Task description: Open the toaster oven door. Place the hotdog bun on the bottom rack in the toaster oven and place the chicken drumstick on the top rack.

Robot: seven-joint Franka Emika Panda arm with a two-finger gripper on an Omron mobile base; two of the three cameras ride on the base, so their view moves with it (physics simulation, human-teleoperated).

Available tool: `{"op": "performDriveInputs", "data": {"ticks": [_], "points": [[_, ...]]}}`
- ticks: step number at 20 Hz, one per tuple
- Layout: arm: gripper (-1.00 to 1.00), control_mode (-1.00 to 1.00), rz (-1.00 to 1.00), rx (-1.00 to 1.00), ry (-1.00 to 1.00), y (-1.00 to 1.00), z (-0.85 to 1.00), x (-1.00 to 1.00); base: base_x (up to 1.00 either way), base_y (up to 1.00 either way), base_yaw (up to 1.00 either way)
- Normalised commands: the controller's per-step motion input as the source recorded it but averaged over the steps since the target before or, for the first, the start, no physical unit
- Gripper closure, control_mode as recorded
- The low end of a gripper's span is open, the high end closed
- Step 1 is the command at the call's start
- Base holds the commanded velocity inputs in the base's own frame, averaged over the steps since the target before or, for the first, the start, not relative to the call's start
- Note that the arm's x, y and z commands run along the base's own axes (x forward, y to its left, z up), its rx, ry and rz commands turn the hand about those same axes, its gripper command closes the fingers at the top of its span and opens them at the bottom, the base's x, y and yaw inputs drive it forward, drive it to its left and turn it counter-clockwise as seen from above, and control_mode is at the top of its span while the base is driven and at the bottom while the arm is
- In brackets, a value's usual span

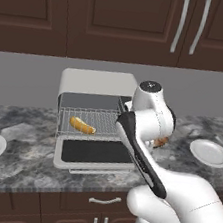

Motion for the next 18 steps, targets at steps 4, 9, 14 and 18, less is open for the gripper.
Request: {"op": "performDriveInputs", "data": {"ticks": [4, 9, 14, 18], "points": [[1.00, -1.00, 0.16, -0.03, 0.00, 0.94, 0.10, 0.15, 0.00, 0.00, 0.00], [1.00, -1.00, 0.18, -0.01, 0.05, 0.44, 0.14, 0.13, 0.00, 0.00, 0.00], [1.00, -1.00, 0.15, -0.01, 0.04, 0.30, -0.01, 0.06, 0.00, 0.00, 0.00], [1.00, -1.00, 0.13, -0.01, 0.00, 0.17, -0.08, 0.15, 0.00, 0.00, 0.00]]}}
